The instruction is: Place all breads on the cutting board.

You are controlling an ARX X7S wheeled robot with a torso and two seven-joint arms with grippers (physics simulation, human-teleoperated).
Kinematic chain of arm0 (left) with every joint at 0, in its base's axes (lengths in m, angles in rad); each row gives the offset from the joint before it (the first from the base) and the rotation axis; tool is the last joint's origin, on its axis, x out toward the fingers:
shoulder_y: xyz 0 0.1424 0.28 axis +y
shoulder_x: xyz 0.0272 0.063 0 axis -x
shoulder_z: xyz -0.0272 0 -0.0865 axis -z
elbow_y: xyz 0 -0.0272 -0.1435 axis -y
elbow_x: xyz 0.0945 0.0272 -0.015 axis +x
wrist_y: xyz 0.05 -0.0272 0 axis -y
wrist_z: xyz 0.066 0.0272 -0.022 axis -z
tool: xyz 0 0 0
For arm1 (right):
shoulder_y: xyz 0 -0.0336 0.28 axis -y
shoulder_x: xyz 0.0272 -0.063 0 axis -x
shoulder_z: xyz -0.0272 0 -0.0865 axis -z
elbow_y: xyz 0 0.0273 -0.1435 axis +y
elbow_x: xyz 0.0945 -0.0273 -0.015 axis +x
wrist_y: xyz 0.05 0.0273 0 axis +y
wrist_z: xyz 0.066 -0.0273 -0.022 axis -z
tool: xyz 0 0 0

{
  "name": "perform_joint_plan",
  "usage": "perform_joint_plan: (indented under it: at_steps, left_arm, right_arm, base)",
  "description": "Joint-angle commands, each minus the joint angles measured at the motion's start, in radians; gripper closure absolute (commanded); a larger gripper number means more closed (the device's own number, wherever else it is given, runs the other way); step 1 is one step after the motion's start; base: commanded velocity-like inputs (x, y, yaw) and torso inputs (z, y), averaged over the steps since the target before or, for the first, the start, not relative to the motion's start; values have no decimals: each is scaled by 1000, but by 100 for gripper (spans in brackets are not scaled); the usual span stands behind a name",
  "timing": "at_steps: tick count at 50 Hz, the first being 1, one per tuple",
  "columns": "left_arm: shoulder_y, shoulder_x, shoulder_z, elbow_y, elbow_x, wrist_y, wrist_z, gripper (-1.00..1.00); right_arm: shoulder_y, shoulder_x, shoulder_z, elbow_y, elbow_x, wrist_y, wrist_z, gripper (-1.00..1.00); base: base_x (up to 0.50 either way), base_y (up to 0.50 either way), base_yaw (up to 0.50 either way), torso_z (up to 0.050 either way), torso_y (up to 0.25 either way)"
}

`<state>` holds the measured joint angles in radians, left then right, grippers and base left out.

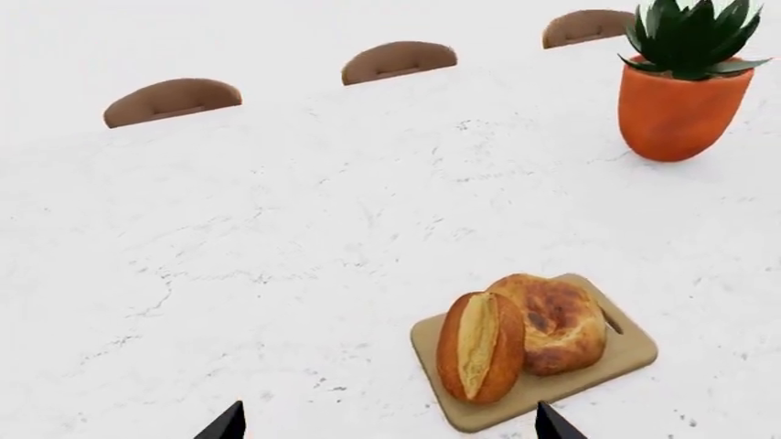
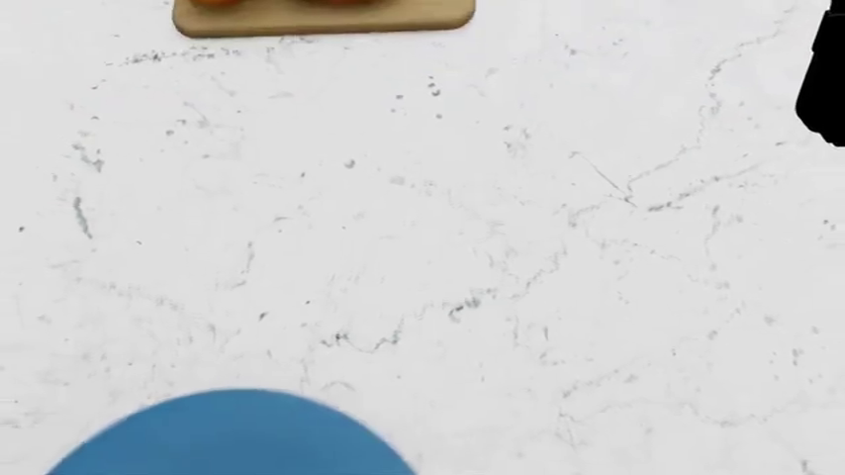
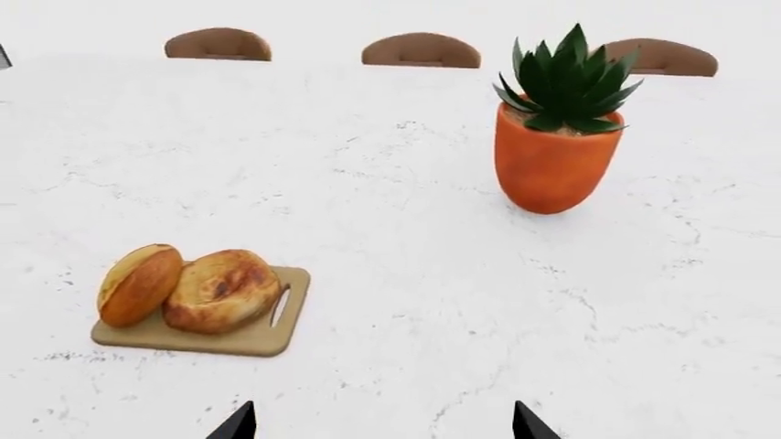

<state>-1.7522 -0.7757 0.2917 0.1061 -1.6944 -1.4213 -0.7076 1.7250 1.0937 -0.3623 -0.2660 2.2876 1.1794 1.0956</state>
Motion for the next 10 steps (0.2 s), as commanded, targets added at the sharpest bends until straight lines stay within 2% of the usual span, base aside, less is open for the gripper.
perform_joint_plan:
  at_steps: [1,10]
  left_arm:
    - [21,-28,-2,17,-5,23,-8,-100]
    - [52,-65,-24,50,-63,47,-57,-100]
  right_arm:
    - [-59,14,32,-32,-22,-30,-26,-100]
    - [-91,35,55,-70,-2,-64,-25,-100]
  base:
    - [0,0,0,-9,139]
    - [0,0,0,-9,140]
